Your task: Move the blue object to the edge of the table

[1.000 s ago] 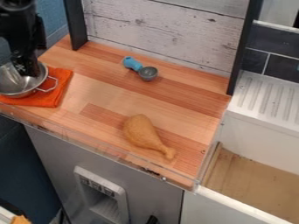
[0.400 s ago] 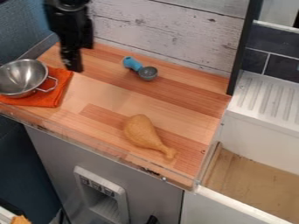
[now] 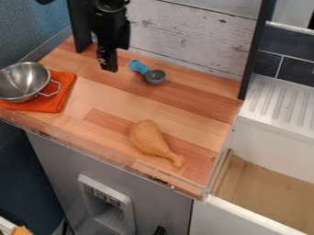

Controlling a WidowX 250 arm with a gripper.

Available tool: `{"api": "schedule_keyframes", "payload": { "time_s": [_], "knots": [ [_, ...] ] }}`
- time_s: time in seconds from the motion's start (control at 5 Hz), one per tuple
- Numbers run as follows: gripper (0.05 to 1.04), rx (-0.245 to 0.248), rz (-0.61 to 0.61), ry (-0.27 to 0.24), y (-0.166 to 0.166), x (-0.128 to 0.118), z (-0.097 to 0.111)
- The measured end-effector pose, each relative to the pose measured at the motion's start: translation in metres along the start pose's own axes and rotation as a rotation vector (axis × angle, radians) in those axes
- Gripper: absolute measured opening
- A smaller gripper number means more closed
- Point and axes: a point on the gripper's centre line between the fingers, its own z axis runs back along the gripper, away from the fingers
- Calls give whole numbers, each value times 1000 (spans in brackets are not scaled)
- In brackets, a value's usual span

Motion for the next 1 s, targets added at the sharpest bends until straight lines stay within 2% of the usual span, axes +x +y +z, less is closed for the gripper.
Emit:
{"api": "schedule_keyframes", "payload": {
  "time_s": [0.4,0.6,0.8,1.0],
  "knots": [
    [1001,16,-65,-6,-15,-13,-26],
    [1001,36,-128,2,-21,-28,-41],
    [1001,74,-165,22,-19,-36,-50],
    [943,91,-184,51,-21,-40,-51]
  ]
}}
